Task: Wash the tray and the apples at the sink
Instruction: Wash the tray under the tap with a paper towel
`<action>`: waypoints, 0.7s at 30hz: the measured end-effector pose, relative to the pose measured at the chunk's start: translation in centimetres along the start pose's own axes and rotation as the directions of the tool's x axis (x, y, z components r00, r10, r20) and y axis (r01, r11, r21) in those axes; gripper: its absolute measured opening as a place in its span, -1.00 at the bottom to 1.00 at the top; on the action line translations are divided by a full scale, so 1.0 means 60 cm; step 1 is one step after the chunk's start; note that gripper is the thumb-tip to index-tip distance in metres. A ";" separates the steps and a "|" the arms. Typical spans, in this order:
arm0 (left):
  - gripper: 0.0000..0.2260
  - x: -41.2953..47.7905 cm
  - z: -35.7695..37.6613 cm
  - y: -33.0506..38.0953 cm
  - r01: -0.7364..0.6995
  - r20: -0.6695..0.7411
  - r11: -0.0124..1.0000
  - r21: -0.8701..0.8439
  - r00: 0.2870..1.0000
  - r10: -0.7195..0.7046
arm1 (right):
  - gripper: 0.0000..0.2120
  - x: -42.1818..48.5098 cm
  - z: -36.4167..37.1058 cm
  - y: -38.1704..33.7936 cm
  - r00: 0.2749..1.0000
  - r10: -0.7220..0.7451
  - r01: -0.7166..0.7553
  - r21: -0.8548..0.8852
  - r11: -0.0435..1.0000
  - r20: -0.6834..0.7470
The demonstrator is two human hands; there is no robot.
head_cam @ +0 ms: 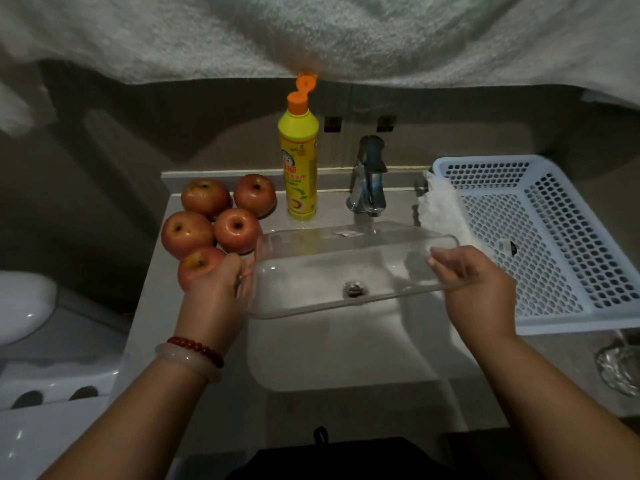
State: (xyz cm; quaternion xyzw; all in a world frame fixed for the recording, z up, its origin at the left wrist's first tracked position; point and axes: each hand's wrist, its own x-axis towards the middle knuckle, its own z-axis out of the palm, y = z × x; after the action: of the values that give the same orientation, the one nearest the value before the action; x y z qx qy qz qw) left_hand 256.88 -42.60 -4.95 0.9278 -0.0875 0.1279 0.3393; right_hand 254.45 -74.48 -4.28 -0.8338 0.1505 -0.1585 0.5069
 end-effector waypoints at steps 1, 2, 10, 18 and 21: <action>-0.79 -0.001 0.001 0.001 -0.016 0.002 1.000 -0.015 1.000 0.016 | -0.90 -0.002 -0.004 -0.001 1.000 -0.010 0.010 0.005 1.000 -0.005; -0.76 -0.002 0.001 0.005 -0.017 0.015 1.000 -0.026 1.000 0.017 | -0.91 -0.004 -0.007 -0.001 1.000 -0.024 0.024 0.006 1.000 -0.013; -0.84 0.000 0.003 0.005 0.042 0.072 0.998 -0.050 0.997 -0.038 | -0.89 0.002 -0.021 -0.012 0.999 -0.042 0.043 0.022 0.999 -0.019; -0.85 -0.012 -0.011 0.043 0.087 0.070 0.992 -0.092 0.994 -0.081 | -0.89 0.017 -0.051 -0.044 0.994 -0.093 0.098 -0.101 0.990 0.057; -0.85 -0.011 -0.014 0.057 0.134 0.068 0.987 -0.091 0.989 -0.128 | -0.92 0.027 -0.055 -0.059 0.991 -0.120 0.126 -0.112 0.986 0.059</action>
State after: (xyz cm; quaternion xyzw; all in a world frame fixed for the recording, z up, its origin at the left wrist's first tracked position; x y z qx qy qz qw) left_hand 255.27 -44.58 -2.47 0.9178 -0.0427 0.0723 0.3881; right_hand 254.87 -76.25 0.53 -0.8734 0.0943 -0.1587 0.4506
